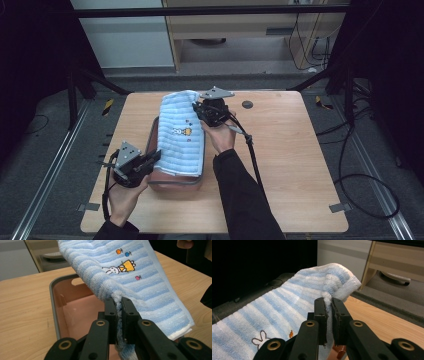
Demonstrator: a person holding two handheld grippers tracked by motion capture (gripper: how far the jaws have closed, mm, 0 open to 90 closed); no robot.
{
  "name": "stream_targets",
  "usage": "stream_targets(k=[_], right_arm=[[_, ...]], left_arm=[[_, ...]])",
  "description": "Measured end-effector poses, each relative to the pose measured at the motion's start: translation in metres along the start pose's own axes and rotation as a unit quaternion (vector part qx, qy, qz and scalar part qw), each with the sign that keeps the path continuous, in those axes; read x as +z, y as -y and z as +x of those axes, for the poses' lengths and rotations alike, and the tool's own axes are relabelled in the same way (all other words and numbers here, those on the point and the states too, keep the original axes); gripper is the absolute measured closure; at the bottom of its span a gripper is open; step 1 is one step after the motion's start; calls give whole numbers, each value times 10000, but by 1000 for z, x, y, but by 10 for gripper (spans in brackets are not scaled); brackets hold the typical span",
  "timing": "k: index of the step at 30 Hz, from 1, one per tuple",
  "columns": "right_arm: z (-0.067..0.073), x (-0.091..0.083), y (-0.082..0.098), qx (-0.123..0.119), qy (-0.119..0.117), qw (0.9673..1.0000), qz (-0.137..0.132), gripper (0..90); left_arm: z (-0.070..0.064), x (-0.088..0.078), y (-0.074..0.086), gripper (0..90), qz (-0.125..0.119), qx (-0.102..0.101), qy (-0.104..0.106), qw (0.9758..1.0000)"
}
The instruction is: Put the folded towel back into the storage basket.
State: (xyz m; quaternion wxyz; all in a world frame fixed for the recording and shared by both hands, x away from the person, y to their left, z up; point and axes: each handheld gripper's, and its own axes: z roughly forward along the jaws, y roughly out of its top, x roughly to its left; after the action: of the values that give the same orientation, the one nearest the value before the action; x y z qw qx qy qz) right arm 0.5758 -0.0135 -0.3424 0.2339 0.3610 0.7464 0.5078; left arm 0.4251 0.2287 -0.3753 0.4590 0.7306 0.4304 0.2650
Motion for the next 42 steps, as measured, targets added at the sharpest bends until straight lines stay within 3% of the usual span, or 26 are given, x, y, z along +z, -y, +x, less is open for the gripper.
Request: stream_targets(k=[4, 15, 27, 42], right_arm=[[1, 6, 2, 20, -21, 10000, 39, 836], [6, 24, 12, -33, -56, 9998, 198, 836], [5, 38, 32, -36, -39, 9990, 445, 835], [5, 52, 56, 15, -46, 9969, 779, 833]], left_arm=[[3, 1, 3, 843, 55, -56, -51, 10000], [10, 8, 17, 843, 197, 55, -295, 9994], [10, 21, 31, 843, 553, 7, -268, 9981], [7, 30, 44, 842, 816, 61, -302, 9962]])
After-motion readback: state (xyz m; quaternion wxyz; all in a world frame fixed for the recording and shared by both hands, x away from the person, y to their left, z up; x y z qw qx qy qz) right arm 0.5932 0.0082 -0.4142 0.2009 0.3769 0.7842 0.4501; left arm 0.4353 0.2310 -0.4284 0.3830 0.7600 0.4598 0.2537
